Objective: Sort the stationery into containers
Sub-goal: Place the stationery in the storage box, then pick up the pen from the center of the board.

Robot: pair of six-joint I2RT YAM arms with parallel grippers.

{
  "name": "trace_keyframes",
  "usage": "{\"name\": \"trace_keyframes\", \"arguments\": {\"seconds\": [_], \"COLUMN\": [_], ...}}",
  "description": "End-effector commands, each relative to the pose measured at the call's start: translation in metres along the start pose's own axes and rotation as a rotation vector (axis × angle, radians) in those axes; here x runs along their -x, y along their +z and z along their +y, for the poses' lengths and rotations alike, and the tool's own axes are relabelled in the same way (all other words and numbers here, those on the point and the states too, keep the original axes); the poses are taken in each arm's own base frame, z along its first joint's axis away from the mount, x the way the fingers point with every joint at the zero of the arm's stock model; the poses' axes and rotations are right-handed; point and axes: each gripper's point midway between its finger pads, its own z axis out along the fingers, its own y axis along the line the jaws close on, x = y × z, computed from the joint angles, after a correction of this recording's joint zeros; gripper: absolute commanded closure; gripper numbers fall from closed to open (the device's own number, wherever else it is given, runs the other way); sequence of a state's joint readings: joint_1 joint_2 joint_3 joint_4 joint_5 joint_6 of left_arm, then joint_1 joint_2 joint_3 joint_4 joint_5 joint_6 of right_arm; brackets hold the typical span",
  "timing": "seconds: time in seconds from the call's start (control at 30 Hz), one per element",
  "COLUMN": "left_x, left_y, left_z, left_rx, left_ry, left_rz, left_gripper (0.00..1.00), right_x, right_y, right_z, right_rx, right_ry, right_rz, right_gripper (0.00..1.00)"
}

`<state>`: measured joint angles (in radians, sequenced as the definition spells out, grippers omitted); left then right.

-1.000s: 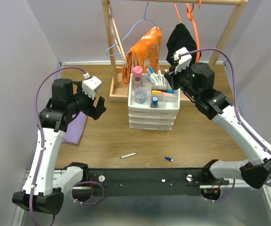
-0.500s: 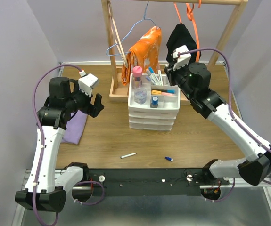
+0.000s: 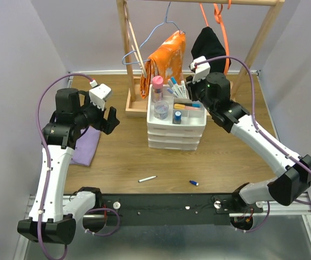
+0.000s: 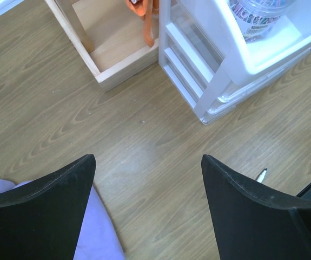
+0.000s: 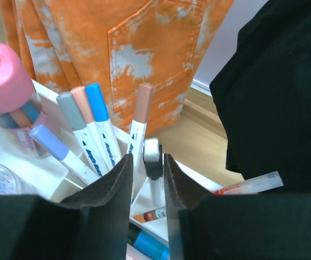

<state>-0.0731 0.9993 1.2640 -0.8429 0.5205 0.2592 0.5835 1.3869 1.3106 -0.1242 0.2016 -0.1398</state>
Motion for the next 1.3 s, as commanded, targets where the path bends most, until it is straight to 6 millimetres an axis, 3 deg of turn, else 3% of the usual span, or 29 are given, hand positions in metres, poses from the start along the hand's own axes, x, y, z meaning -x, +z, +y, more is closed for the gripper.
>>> {"name": "trace_keyframes", "arguments": {"seconds": [0.0,0.13,0.23,0.27,0.33,0.37,0.43,0.47,0.5,0.6,0.63,0.7,0.73,0.87,1.0,1.03,1.07,1.13,1.27], "left_x": [0.003,0.003,0.003,-0.002,-0.007,-0.021,-0.033,-0.047,-0.054,-0.076,-0.086,-0.095,-0.107,-0.106,-0.106,-0.121,-0.117,-0.139,-0.146], "left_y": [-0.003,-0.002,-0.003,-0.005,-0.008,-0.011,-0.013,-0.017,-0.017,-0.013,-0.01,-0.003,0.001,0.019,0.037,0.042,0.052,0.062,0.076], "left_z": [-0.009,-0.013,-0.023,-0.031,-0.043,-0.052,-0.064,-0.07,-0.078,-0.083,-0.096,-0.102,-0.117,-0.138,-0.16,-0.164,-0.166,-0.162,-0.156], "left_rx": [-0.033,-0.056,-0.111,-0.149,-0.217,-0.258,-0.328,-0.371,-0.408,-0.44,-0.484,-0.471,-0.51,-0.547,-0.578,-0.583,-0.566,-0.512,-0.43], "left_ry": [-0.007,-0.006,0.011,0.016,0.114,0.128,0.198,0.256,0.294,0.374,0.408,0.436,0.467,0.345,0.127,0.068,0.009,0.005,-0.006], "left_rz": [-0.036,-0.044,-0.052,-0.031,-0.011,0.046,0.106,0.16,0.192,0.301,0.328,0.358,0.381,0.349,0.319,0.345,0.313,0.352,0.392], "left_gripper": [0.12,0.12,0.11,0.11,0.11,0.11,0.11,0.12,0.13,0.16,0.18,0.19,0.21,0.28,0.36,0.4,0.42,0.44,0.44], "right_x": [0.011,0.029,0.056,0.075,0.081,0.082,0.056,0.055,0.029,0.011,-0.002,-0.01,-0.019,-0.017,-0.018,-0.019,-0.02,-0.021,-0.018], "right_y": [-0.011,-0.023,-0.04,-0.049,-0.068,-0.077,-0.091,-0.109,-0.114,-0.136,-0.136,-0.145,-0.146,-0.152,-0.157,-0.158,-0.158,-0.158,-0.157], "right_z": [-0.009,-0.011,-0.015,-0.012,-0.005,0.0,0.018,0.019,0.026,0.02,0.018,0.014,0.013,-0.001,0.001,0.001,0.0,0.001,0.0], "right_rx": [-0.021,-0.012,-0.003,0.032,0.107,0.15,0.274,0.301,0.346,0.336,0.324,0.313,0.314,0.275,0.31,0.31,0.31,0.311,0.306], "right_ry": [0.001,0.02,0.053,0.059,0.005,-0.021,-0.098,-0.123,-0.145,-0.179,-0.182,-0.213,-0.235,-0.343,-0.395,-0.397,-0.394,-0.39,-0.379], "right_rz": [-0.005,-0.033,-0.067,-0.105,-0.107,-0.11,-0.047,-0.061,0.001,0.025,0.056,0.069,0.086,0.083,0.099,0.099,0.104,0.111,0.106], "right_gripper": [0.54,0.5,0.49,0.49,0.49,0.49,0.49,0.49,0.49,0.49,0.49,0.5,0.5,0.51,0.53,0.53,0.53,0.53,0.53]}}
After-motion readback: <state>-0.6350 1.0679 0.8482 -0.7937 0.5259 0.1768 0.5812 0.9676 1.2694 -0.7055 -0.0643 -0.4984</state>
